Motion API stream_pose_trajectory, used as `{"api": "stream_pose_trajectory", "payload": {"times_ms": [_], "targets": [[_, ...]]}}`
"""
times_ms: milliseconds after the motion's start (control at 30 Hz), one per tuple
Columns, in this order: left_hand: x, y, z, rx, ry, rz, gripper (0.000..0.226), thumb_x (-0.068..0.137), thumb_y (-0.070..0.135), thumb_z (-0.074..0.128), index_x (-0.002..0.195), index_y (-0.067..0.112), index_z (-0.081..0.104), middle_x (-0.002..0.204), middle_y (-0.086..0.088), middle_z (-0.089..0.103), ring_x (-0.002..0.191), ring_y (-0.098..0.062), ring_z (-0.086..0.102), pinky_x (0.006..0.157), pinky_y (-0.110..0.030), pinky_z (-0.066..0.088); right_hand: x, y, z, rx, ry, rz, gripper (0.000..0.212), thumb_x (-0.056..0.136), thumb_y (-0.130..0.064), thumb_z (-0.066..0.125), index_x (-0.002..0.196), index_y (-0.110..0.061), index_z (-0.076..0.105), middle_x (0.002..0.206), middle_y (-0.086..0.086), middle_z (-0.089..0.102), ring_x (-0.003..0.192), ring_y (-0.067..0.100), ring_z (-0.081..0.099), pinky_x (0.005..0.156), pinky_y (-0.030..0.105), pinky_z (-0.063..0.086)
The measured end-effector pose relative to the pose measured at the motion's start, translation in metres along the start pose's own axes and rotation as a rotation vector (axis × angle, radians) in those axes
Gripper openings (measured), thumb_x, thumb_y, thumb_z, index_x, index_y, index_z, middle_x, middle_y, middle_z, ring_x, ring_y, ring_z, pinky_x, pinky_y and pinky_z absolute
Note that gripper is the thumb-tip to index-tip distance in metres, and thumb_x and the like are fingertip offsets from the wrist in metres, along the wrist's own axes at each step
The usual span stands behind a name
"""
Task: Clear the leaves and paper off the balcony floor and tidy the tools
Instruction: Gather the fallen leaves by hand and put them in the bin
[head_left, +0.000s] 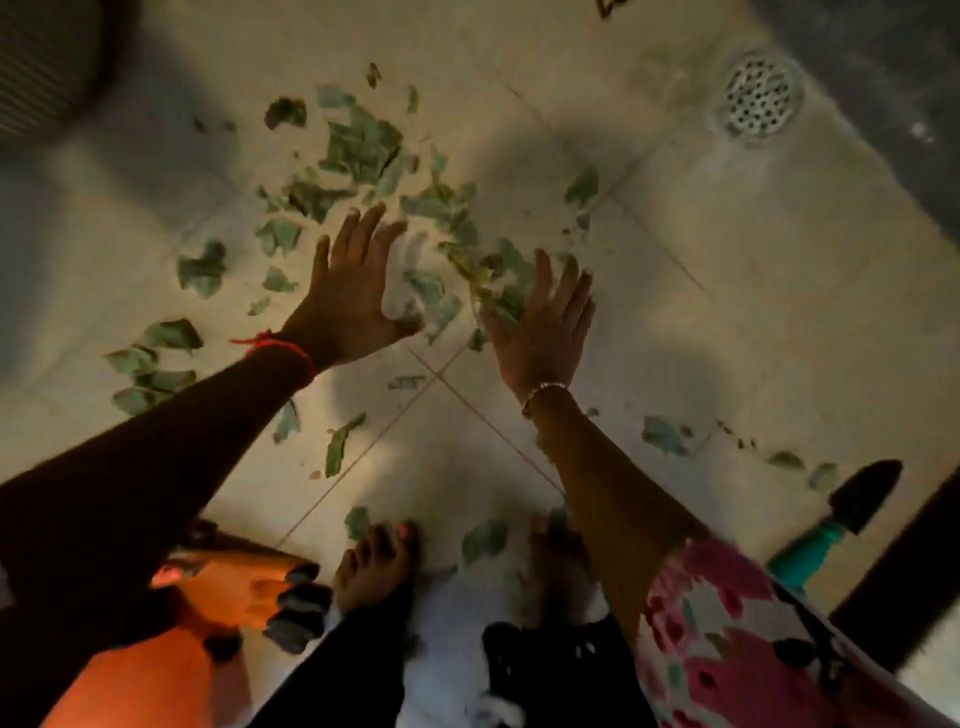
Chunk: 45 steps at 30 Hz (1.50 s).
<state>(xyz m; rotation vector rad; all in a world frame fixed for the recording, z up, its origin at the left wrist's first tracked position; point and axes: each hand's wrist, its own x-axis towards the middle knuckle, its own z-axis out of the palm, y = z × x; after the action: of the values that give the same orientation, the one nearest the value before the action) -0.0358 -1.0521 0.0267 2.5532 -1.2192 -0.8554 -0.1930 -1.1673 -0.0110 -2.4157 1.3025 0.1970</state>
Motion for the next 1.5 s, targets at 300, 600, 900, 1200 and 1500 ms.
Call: {"api": "stream_pose_trajectory", "payload": {"times_ms": [300, 600, 900, 1200, 1500], "targets": [[0.081, -0.054, 0.078, 0.06, 0.331, 0.036, 0.101, 0.072, 0.081, 0.036, 0.148, 0.017, 0.02, 0.158, -0.011, 0.013, 0.147, -0.025, 0.006, 0.116, -0.05, 0.002, 0.117, -0.001, 0.075, -0.019, 0.493, -0.091, 0.086, 0.08, -0.072, 0.042, 0.143, -0.014, 0.035, 0.147, 0.025, 0.032, 0.136, 0.043, 0.029, 0.111, 0.054, 0.02], [0.1, -0.055, 0.08, -0.013, 0.573, 0.044, 0.087, 0.08, 0.068, 0.041, 0.145, 0.013, 0.024, 0.155, -0.013, 0.018, 0.142, -0.025, 0.017, 0.114, -0.044, 0.019, 0.142, -0.007, 0.07, 0.042, 0.523, -0.035, 0.09, 0.078, -0.078, 0.036, 0.145, -0.019, 0.03, 0.152, 0.02, 0.025, 0.142, 0.039, 0.015, 0.115, 0.051, 0.008], [0.1, -0.057, 0.061, -0.09, 0.561, 0.188, 0.08, 0.082, 0.061, 0.045, 0.139, 0.007, 0.034, 0.151, -0.015, 0.023, 0.139, -0.031, 0.022, 0.114, -0.045, 0.022, 0.136, -0.013, 0.056, 0.539, 0.516, -0.352, 0.058, 0.09, -0.049, 0.042, 0.13, -0.008, 0.048, 0.14, 0.014, 0.041, 0.121, 0.024, 0.05, 0.092, 0.039, 0.05], [0.111, -0.093, 0.026, -0.118, 0.62, -0.114, 0.092, 0.076, 0.071, 0.032, 0.144, 0.01, 0.027, 0.156, -0.016, 0.014, 0.145, -0.032, 0.003, 0.116, -0.052, 0.0, 0.13, -0.009, 0.07, 0.246, 0.464, -0.078, 0.079, 0.088, -0.06, 0.025, 0.143, -0.004, 0.034, 0.149, 0.02, 0.033, 0.139, 0.032, 0.027, 0.115, 0.045, 0.022], [0.135, -0.119, 0.013, -0.26, 0.596, -0.062, 0.085, 0.081, 0.062, 0.04, 0.145, 0.007, 0.026, 0.145, -0.016, 0.036, 0.132, -0.03, 0.035, 0.112, -0.043, 0.027, 0.154, -0.093, 0.077, 0.656, 0.258, -0.545, 0.063, 0.094, -0.049, 0.037, 0.142, -0.01, 0.035, 0.152, 0.011, 0.028, 0.14, 0.024, 0.029, 0.108, 0.042, 0.037]]}}
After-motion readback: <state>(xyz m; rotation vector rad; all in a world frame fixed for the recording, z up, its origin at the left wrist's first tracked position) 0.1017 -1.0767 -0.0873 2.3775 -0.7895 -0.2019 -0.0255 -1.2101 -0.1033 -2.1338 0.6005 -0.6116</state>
